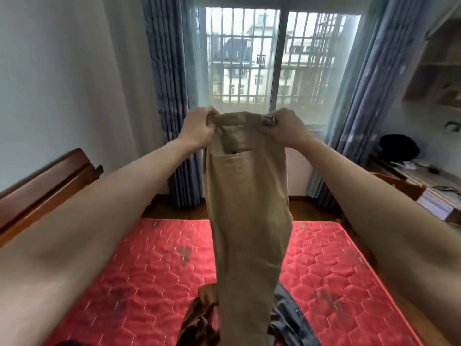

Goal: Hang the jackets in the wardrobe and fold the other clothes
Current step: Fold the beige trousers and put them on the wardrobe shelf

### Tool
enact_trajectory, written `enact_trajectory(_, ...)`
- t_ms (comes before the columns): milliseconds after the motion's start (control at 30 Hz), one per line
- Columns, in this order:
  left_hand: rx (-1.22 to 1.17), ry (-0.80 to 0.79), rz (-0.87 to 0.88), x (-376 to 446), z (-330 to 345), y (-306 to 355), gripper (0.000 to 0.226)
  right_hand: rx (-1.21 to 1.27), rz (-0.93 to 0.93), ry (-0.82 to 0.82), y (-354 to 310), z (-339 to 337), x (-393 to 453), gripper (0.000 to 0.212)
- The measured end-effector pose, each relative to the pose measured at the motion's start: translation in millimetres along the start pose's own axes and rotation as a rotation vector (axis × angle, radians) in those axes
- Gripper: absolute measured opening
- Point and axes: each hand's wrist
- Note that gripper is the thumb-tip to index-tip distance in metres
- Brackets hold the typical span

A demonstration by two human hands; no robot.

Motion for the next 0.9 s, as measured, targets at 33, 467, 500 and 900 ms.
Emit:
enact_trajectory(33,0.004,0.031,0.028,13,-6,10,0.021,-0.03,-0.003,0.066,-7,-11,10,0.043)
enact_trajectory(467,-0.037,0.099,0.354,-16,-2,35,0.032,-0.04,-0.204,0.366,6,-33,-71,0.035)
enact_trajectory(500,-0.039,0.047,0.345,-35,7,31,0.032,-0.051,-0.212,0.315,13,-23,-92,0.04)
enact_trajectory(900,0.147,-0.848,-0.109,-356,195,-38,0.065,-0.176,-0.039,-0.481,118,186,-382,0.027)
Point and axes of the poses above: each hand's wrist, its own x-axis towards the middle knuckle, its own z-axis out of the palm, y = z × x, and after that the axes turned 2 degrees about -z, right-handed
